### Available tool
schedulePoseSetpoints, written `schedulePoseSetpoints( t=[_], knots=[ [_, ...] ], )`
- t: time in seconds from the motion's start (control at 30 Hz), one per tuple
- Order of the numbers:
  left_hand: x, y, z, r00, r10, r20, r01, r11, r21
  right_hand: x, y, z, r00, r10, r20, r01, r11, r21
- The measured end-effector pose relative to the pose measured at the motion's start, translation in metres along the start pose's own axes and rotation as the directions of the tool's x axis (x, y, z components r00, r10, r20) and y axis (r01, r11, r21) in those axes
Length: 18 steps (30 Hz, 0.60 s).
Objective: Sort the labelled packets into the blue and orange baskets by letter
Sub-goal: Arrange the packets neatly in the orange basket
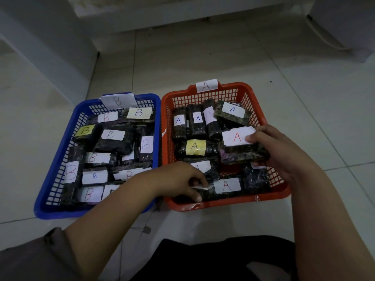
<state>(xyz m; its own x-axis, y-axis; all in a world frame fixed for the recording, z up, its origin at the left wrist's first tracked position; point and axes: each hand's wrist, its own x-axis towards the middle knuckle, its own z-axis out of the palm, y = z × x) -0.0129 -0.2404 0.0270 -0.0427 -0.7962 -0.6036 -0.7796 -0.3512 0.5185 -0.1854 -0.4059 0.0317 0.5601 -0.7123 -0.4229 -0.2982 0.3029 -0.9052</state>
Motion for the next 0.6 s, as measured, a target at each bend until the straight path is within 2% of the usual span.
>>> schedulePoseSetpoints(
  t=[0.17, 0.27, 0.4, 0.43, 0.53, 0.57, 0.6],
  knots=[
    [0.007, 0.001, -0.001, 1.000, -0.010, 0.028, 0.010, 1.000, 0.007, 0.000, 0.000, -0.001, 1.000, 0.004, 0.000, -0.004, 1.000, 0.004],
    [0.006, 0.001, -0.001, 1.000, 0.025, 0.014, -0.027, 0.983, 0.180, 0.000, 0.000, -0.002, 1.000, 0.007, -0.001, -0.007, 1.000, 0.009],
    [0.001, 0.006, 0.004, 0.990, 0.107, -0.095, -0.060, 0.913, 0.403, 0.000, -0.001, -0.004, 1.000, -0.001, 0.001, 0.001, 1.000, 0.026],
    [-0.003, 0.008, 0.001, 0.986, 0.111, -0.123, -0.055, 0.921, 0.385, 0.000, -0.001, -0.004, 1.000, -0.008, -0.003, 0.008, 0.999, 0.033],
    [-0.015, 0.016, -0.027, 0.973, 0.069, -0.221, -0.046, 0.993, 0.105, 0.001, 0.000, -0.006, 1.000, -0.027, -0.016, 0.028, 0.998, 0.053],
    [-0.017, 0.018, -0.038, 0.954, 0.082, -0.288, -0.061, 0.995, 0.083, 0.001, 0.000, -0.007, 0.999, -0.030, -0.020, 0.031, 0.998, 0.060],
    [-0.017, 0.019, -0.045, 0.918, 0.122, -0.377, -0.075, 0.988, 0.138, 0.001, 0.001, -0.007, 0.999, -0.032, -0.024, 0.034, 0.997, 0.067]
  ],
)
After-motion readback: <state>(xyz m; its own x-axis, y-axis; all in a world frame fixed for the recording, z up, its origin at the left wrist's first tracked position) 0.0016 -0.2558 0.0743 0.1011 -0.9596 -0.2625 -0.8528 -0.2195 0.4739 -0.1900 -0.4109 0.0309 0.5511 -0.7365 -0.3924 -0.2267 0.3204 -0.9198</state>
